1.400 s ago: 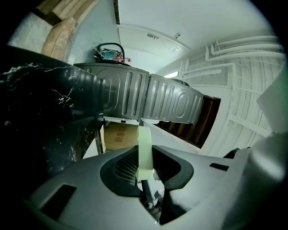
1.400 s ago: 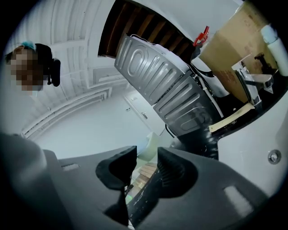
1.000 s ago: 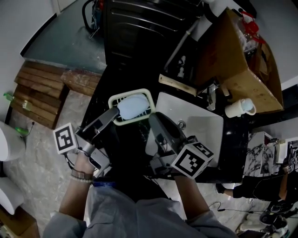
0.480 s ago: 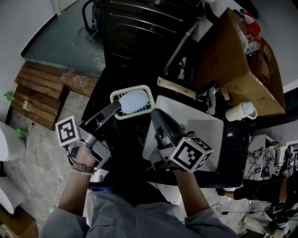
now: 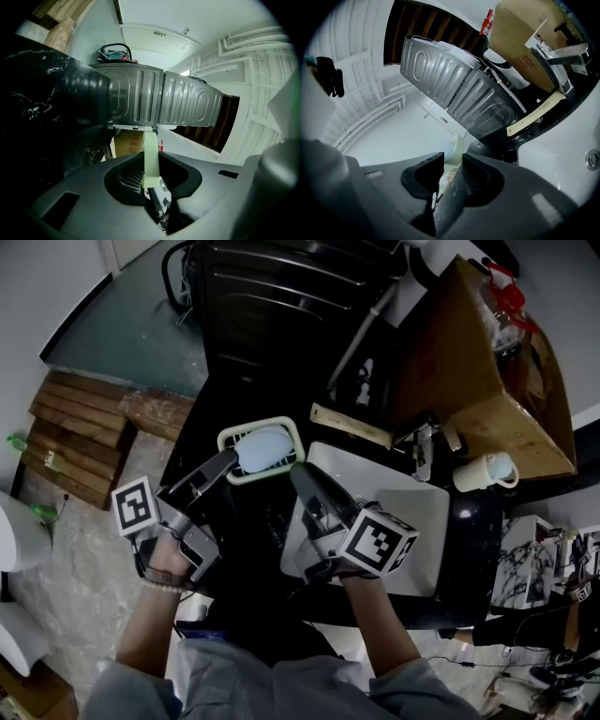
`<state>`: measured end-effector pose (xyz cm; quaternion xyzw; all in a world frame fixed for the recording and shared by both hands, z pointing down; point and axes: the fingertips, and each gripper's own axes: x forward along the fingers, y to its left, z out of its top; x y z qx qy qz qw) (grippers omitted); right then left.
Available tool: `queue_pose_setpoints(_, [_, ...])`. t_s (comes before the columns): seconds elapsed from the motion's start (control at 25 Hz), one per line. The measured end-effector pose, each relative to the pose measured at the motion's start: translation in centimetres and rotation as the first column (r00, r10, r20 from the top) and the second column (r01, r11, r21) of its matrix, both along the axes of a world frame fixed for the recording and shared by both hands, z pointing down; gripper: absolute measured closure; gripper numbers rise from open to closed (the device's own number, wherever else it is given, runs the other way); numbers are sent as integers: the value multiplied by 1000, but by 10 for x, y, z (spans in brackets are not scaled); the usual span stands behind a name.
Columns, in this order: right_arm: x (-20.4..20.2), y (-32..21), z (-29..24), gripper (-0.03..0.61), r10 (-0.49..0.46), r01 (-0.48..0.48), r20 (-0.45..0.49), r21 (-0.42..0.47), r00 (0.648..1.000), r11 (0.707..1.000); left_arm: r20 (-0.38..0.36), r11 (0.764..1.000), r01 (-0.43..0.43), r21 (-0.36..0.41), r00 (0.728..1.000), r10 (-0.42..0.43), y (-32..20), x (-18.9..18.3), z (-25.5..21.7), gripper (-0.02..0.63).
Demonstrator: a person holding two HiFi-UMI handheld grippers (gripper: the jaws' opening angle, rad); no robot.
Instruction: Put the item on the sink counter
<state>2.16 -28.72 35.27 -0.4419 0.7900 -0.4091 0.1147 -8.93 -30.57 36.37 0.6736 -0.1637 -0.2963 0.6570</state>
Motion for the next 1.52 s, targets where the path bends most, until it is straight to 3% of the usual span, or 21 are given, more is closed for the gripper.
queue_pose_setpoints(0.16, [6,-15,12,466,1,-1,-1,-8,1000,1000,24,1000,-4,-19,1000,5,-16,9,13,526])
queue_pose_setpoints(0.52, [20,-42,42,459,-34,34,-175,-3,984,999,87,997,17,-75,996,-11,-48,25,48,526])
queue_pose_setpoints(0.64, [24,-47,49,459,-43,50,-263,19,964,999,110,996,27,-84,994,-18,-58,29,57,526])
queue_pose_setpoints(0.76, [28,-52,53,458,-46,78,-402,64,914,995,128,995,37,-96,992,-25,-68,31,64,526])
queue_pose_setpoints(0.84, [29,-55,57,457,-50,120,-527,100,848,988,137,994,39,-103,990,-25,-74,33,68,526])
queue_pose_setpoints(0.92, [29,-59,60,457,-44,184,-663,142,747,973,148,994,38,-105,989,-22,-79,35,72,526])
queue_pose_setpoints(1.12, [24,-69,65,456,18,379,-909,192,416,905,169,992,36,-118,986,-16,-89,42,79,526])
queue_pose_setpoints(1.24, [23,-73,74,456,61,457,-967,172,248,873,173,991,39,-124,985,-17,-94,45,82,526])
queue_pose_setpoints(1.32, [22,-75,82,454,81,502,-984,152,159,852,180,991,39,-125,984,-16,-98,48,84,526])
queue_pose_setpoints(1.44, [17,-78,96,398,117,568,-993,113,30,815,185,992,34,-124,983,-11,-103,52,86,526])
queue_pose_setpoints(1.52, [14,-80,102,397,150,590,-988,99,-38,801,185,992,30,-124,983,-7,-105,54,86,526])
